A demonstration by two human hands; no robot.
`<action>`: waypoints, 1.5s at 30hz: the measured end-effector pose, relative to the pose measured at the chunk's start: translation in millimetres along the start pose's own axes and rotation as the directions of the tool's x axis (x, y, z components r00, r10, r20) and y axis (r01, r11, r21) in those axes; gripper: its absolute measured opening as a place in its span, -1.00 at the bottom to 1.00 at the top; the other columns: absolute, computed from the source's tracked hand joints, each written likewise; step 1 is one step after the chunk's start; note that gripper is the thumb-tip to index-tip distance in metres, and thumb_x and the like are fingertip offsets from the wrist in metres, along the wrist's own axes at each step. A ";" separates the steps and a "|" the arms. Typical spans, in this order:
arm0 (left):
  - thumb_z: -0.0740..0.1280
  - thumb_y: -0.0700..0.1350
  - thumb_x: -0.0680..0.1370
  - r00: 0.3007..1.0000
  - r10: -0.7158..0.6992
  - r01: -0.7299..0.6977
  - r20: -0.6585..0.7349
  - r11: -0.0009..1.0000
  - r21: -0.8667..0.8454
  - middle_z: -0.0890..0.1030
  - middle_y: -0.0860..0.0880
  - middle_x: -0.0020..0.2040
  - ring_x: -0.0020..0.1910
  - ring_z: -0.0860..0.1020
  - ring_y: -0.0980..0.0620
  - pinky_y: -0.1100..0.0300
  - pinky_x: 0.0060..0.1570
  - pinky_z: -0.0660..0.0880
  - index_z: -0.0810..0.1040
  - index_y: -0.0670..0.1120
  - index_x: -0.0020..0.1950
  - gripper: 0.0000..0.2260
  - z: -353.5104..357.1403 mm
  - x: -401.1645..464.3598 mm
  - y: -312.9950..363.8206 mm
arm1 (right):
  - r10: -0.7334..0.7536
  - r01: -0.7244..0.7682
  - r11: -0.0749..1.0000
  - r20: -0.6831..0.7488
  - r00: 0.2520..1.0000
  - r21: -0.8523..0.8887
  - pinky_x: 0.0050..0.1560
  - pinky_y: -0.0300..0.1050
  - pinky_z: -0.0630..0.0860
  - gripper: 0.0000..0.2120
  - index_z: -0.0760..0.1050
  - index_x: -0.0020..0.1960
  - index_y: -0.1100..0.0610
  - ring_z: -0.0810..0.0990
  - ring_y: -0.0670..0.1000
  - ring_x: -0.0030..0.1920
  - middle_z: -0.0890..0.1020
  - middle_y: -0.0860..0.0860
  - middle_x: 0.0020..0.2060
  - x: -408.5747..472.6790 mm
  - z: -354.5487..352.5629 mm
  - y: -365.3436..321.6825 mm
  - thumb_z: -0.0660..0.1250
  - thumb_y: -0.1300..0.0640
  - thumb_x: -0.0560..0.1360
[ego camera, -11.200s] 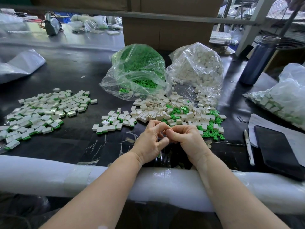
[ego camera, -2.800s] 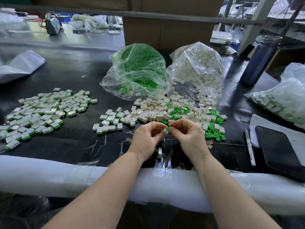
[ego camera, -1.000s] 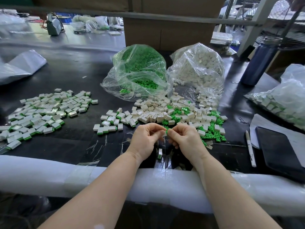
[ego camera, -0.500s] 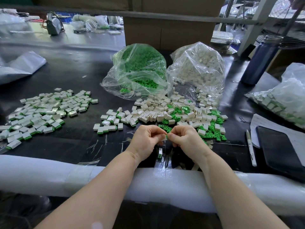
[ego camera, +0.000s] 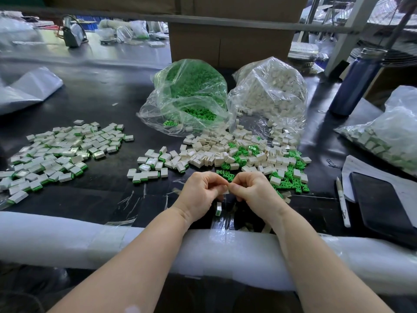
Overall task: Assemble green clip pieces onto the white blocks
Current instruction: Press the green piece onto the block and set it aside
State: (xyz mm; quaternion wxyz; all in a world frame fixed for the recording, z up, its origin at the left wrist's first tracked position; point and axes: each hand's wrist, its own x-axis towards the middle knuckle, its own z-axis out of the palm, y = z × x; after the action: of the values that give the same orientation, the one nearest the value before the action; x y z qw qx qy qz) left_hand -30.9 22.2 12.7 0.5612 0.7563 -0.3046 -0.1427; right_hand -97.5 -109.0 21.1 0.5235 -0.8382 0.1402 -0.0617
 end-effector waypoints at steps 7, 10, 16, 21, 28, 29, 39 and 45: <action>0.43 -0.28 0.43 0.999 0.013 -0.012 -0.031 1.000 0.014 0.63 -0.03 -0.12 -0.15 0.59 0.12 0.30 -0.01 0.52 0.62 -0.13 0.03 -0.80 2.8 0.1 -0.4 | -0.018 0.047 0.986 -0.181 0.983 0.159 -0.37 -0.31 0.41 -0.94 0.55 -0.21 0.20 0.49 -0.19 -0.45 0.55 0.01 -0.41 1.9 5.5 4.8 0.37 0.26 0.45; 0.45 -0.26 0.42 0.999 0.031 -0.028 -0.038 0.997 0.076 0.64 -0.04 -0.04 -0.09 0.60 0.12 0.34 0.01 0.51 0.60 -0.11 0.09 -0.74 4.4 0.9 -3.1 | -0.016 0.060 0.975 -0.204 0.979 0.212 -0.41 -0.32 0.45 -0.98 0.56 -0.15 0.21 0.52 -0.18 -0.46 0.58 0.01 -0.42 2.1 5.3 6.7 0.37 0.29 0.45; 0.29 -0.20 0.56 0.996 -0.026 0.026 -0.088 1.000 -0.010 0.64 0.01 -0.24 -0.24 0.61 0.13 0.23 -0.06 0.55 0.54 0.02 -0.13 -0.87 2.9 4.4 -4.7 | -0.018 0.078 0.943 -0.186 0.982 0.324 -0.38 -0.31 0.50 -0.93 0.57 -0.17 0.23 0.56 -0.13 -0.42 0.63 0.01 -0.41 0.7 2.0 6.3 0.34 0.29 0.49; 0.28 -0.22 0.56 0.997 -0.044 0.044 -0.058 0.999 -0.006 0.58 0.05 -0.35 -0.42 0.50 0.26 0.41 -0.25 0.47 0.56 0.01 -0.16 -0.83 1.8 3.2 -2.9 | -0.014 0.047 0.980 -0.167 0.986 0.192 -0.35 -0.29 0.48 -0.93 0.55 -0.16 0.25 0.50 -0.14 -0.42 0.58 0.03 -0.39 0.3 4.1 3.4 0.33 0.28 0.49; 0.30 -0.19 0.55 0.999 -0.034 0.036 -0.016 0.986 0.164 0.57 0.04 -0.33 -0.29 0.51 0.09 0.11 -0.02 0.52 0.63 -0.13 -0.02 -0.89 2.4 1.6 -4.0 | -0.022 0.022 1.000 -0.136 0.990 -0.002 -0.13 -0.07 0.45 -0.92 0.54 -0.19 0.24 0.47 0.01 -0.25 0.57 0.23 -0.23 -0.5 2.4 0.8 0.35 0.28 0.48; 0.30 -0.19 0.55 1.000 -0.026 0.028 -0.013 0.983 0.181 0.58 0.03 -0.31 -0.28 0.51 0.09 0.11 0.00 0.52 0.63 -0.13 -0.02 -0.89 2.4 1.1 -3.7 | -0.015 0.016 1.000 -0.134 0.991 0.006 -0.15 -0.09 0.44 -0.90 0.53 -0.21 0.22 0.47 0.00 -0.27 0.57 0.20 -0.26 -0.5 2.3 0.6 0.35 0.28 0.48; 0.29 -0.16 0.56 1.000 0.005 -0.006 0.006 0.959 0.283 0.54 0.09 -0.30 -0.26 0.48 0.14 0.22 -0.05 0.47 0.64 -0.10 0.00 -0.87 2.2 1.1 -3.3 | -0.028 0.027 0.999 -0.098 0.995 -0.018 -0.15 -0.12 0.46 -0.87 0.51 -0.24 0.19 0.48 -0.02 -0.30 0.55 0.07 -0.36 -2.8 2.2 -0.4 0.34 0.30 0.48; 0.30 -0.18 0.55 0.998 -0.002 0.014 -0.059 0.980 0.197 0.59 0.03 -0.27 -0.25 0.53 0.09 0.18 -0.03 0.51 0.63 -0.13 0.00 -0.88 4.5 2.3 -2.8 | -0.021 0.034 0.995 -0.141 0.990 0.089 -0.29 -0.24 0.43 -0.92 0.54 -0.20 0.27 0.49 -0.09 -0.38 0.55 0.08 -0.38 -0.2 5.0 1.2 0.35 0.29 0.47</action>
State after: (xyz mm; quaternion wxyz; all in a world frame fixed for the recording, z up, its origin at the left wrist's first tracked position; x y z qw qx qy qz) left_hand -30.8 18.0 8.9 0.4913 0.8133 -0.2977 -0.0919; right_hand -96.7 -105.2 17.8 0.5492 -0.8088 0.1621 -0.1338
